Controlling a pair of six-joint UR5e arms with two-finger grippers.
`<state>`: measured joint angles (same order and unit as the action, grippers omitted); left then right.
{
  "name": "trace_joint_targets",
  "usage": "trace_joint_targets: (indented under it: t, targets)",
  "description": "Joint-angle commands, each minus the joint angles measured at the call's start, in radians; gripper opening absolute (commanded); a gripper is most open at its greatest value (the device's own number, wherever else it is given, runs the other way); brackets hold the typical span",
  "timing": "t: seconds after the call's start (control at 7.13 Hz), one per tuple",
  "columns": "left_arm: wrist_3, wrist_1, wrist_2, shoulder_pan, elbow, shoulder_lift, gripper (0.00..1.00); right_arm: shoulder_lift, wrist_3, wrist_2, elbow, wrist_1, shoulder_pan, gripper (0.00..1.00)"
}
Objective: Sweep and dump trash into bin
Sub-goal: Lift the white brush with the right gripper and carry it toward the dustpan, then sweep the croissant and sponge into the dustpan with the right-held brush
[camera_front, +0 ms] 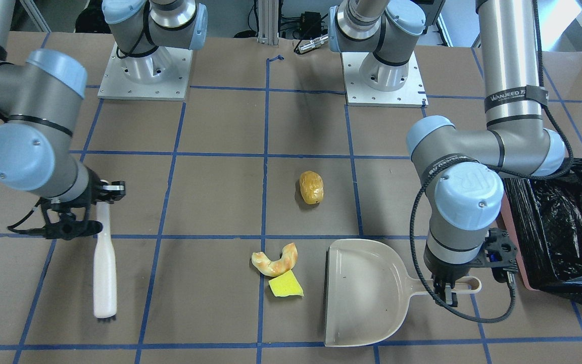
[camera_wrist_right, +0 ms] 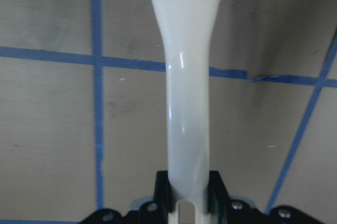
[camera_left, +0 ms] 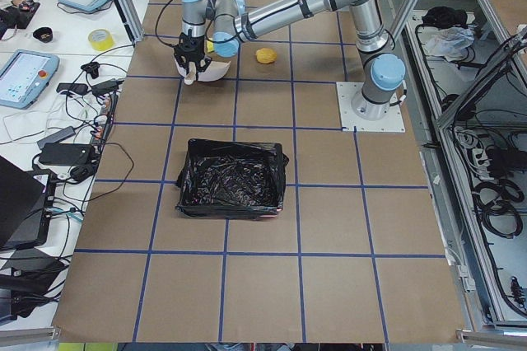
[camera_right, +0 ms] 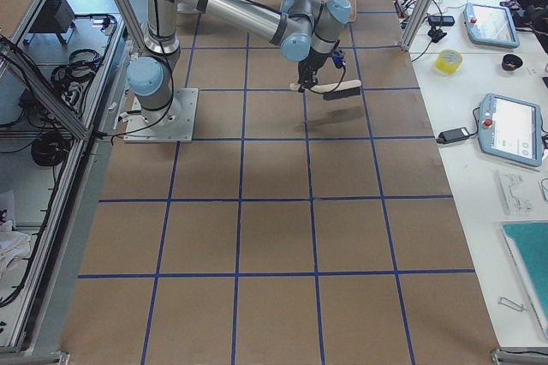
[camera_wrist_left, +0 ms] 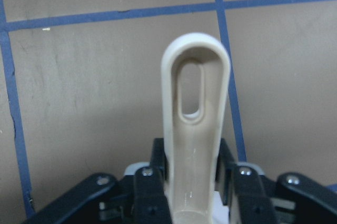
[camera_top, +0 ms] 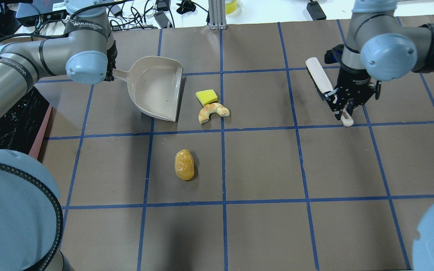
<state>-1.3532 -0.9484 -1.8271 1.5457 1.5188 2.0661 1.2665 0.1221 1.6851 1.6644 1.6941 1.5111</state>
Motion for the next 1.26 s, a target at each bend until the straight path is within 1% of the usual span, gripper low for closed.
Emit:
trace_joint_targets:
  t: [0.0,0.14,0.28,0.42,0.56,0.7,0.84,0.98,1.12]
  targets:
    - [0.025,-0.067,-0.008,0.031,0.021,0.000,0.00,0.005,-0.389,-0.044,-0.002,-0.022,0.214,0.01]
    - [0.028,-0.070,-0.003,0.030,0.032,0.014,0.00,-0.009,-0.550,-0.101,-0.002,-0.014,0.274,0.01]
    - [0.028,-0.070,0.000,0.030,0.032,0.023,0.00,-0.024,-0.606,-0.193,-0.014,-0.010,0.299,0.01]
    - [0.028,-0.069,-0.001,0.030,0.031,0.026,0.00,-0.045,-0.659,-0.206,-0.032,-0.008,0.308,0.01]
    - [0.028,-0.069,-0.001,0.028,0.029,0.037,0.00,-0.070,-0.705,-0.243,-0.046,-0.004,0.342,0.01]
    - [0.028,-0.067,-0.003,0.028,0.021,0.048,0.00,-0.113,-0.728,-0.280,-0.051,0.031,0.395,0.01]
    - [0.026,-0.062,-0.003,0.028,0.017,0.052,0.00,-0.139,-0.752,-0.283,-0.069,0.067,0.421,0.01]
    - [0.026,-0.059,-0.006,0.028,0.017,0.052,0.00,-0.163,-0.745,-0.368,-0.104,0.071,0.426,0.00]
    - [0.028,-0.058,-0.006,0.027,0.017,0.052,0.00,-0.197,-0.736,-0.401,-0.148,0.076,0.434,0.00]
